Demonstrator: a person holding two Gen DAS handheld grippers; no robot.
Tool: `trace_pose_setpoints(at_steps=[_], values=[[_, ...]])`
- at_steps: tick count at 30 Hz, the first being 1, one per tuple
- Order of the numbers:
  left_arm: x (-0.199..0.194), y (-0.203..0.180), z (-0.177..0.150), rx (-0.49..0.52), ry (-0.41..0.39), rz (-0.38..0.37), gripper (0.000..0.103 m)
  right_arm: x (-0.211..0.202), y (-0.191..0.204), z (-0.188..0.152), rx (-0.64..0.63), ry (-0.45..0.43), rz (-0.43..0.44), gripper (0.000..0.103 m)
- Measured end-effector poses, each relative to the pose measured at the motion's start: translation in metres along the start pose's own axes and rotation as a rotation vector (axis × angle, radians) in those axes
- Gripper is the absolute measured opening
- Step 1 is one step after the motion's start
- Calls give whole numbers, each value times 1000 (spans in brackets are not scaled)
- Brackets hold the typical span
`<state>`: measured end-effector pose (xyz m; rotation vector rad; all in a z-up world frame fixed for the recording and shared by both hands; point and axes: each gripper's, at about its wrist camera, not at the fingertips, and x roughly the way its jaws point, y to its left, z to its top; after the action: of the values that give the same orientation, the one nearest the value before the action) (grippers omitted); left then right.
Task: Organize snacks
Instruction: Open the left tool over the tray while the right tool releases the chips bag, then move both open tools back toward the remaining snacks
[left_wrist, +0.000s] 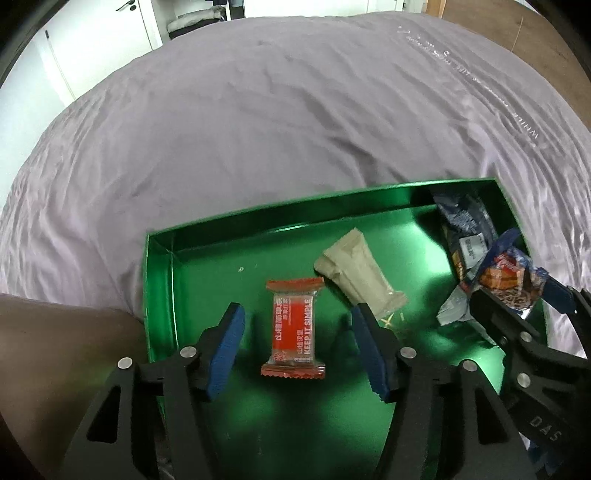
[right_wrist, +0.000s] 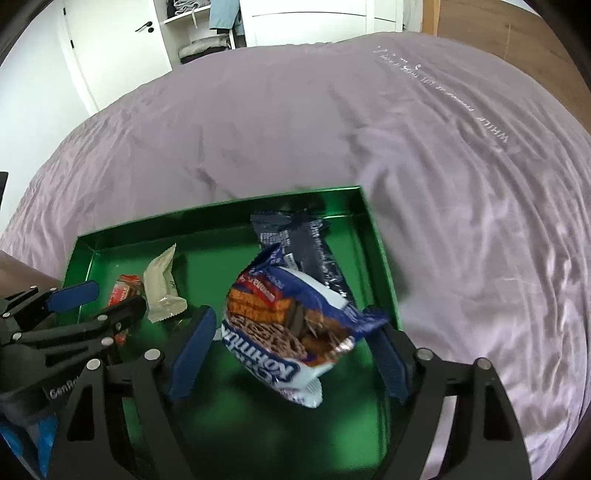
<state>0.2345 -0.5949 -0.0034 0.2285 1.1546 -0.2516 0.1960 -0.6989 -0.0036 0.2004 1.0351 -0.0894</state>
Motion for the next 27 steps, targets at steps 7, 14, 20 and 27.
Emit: trace_pose_setpoints(at_steps=[7, 14, 20, 27], values=[[-21, -9, 4, 12, -21, -27, 57, -35, -12, -6, 41, -31, 3, 76], [-53, -14, -1, 34, -65, -68, 57, -82, -29, -37, 100, -53, -51, 76], [-93, -28, -27, 104, -97, -114, 57, -131, -26, -55, 100, -83, -117, 76], [-145, -26, -61, 168, -111, -170, 57, -191, -13, -83, 154, -107, -149, 76]])
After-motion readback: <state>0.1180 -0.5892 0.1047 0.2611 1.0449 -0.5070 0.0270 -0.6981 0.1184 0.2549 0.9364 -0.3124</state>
